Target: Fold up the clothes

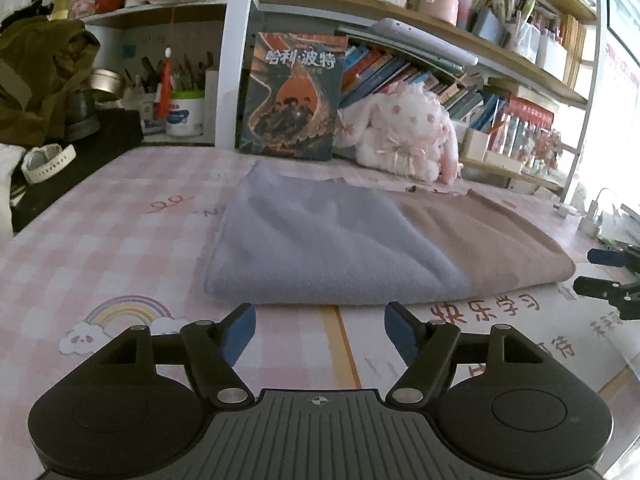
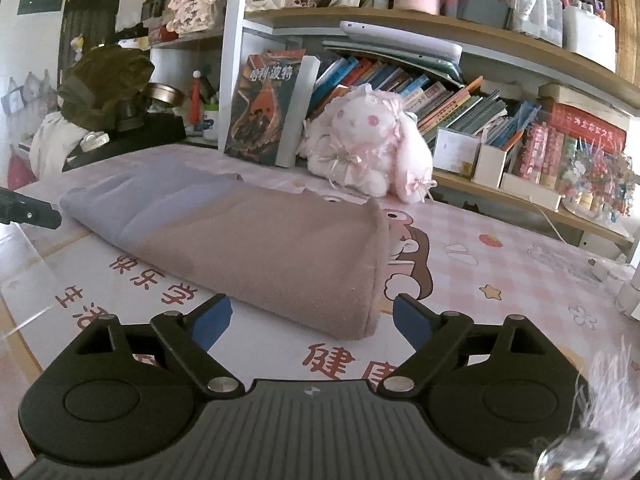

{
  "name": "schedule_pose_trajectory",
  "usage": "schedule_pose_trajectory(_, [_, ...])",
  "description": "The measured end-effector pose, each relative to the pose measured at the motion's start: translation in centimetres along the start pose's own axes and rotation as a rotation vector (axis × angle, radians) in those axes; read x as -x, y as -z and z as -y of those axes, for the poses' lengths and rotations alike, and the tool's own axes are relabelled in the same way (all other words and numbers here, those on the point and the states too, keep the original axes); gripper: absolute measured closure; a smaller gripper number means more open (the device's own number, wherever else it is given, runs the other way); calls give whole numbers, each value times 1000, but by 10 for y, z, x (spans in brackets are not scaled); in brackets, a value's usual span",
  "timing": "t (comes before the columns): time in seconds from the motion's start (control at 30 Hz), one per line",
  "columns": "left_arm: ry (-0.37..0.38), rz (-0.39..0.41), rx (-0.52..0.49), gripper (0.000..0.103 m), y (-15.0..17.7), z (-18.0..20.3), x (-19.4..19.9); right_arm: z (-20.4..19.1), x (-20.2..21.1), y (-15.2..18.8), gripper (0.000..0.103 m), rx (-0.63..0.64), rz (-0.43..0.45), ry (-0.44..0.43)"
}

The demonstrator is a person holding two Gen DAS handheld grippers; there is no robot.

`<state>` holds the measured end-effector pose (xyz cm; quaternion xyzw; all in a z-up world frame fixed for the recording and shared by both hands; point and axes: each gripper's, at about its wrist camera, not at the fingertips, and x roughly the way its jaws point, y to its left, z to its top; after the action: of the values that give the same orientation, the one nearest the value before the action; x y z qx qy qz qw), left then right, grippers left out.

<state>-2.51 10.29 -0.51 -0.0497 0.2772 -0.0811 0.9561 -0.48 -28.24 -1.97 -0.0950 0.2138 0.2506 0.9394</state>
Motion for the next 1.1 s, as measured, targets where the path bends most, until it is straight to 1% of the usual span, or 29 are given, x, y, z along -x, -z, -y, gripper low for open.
schedule_pose_trajectory(0.1, [12, -8, 21, 30, 1, 0, -3, 0, -2, 0, 14, 1, -11, -2])
schedule_pose_trajectory(0.27, [42, -22, 98, 30, 2, -5, -7, -1, 0, 0, 12, 6, -4, 2])
schedule_pose_trajectory(0.43, [61, -21, 206, 29, 1, -16, -12, -5, 0, 0, 11, 33, 6, -1])
schedule_pose_trajectory(0.53, [96, -13, 312, 29, -1, -28, -16, -6, 0, 0, 11, 43, 8, -6])
schedule_pose_trajectory(0.63, [134, 3, 476, 29, -2, -45, -21, -6, 0, 0, 11, 41, 6, -10])
schedule_pose_trajectory(0.77, [149, 12, 690, 30, -2, -64, -26, -2, -1, -1, 11, 19, 0, -17])
schedule_pose_trajectory(0.83, [137, 9, 733, 30, -4, -67, -30, 5, -4, -6, 13, -18, 8, -36])
schedule_pose_trajectory(0.97, [103, 18, 781, 30, -9, -67, -37, 22, -13, -24, 14, -104, 47, -67])
schedule_pose_trajectory(1.03, [80, 28, 795, 34, -11, -67, -40, 28, -22, -36, 15, -94, 47, -45])
schedule_pose_trajectory(1.07, [64, 31, 791, 35, -12, -66, -41, 31, -27, -42, 21, -90, 46, -34])
schedule_pose_trajectory(1.1, [49, 31, 785, 38, -13, -65, -42, 34, -34, -46, 28, -85, 35, -25])
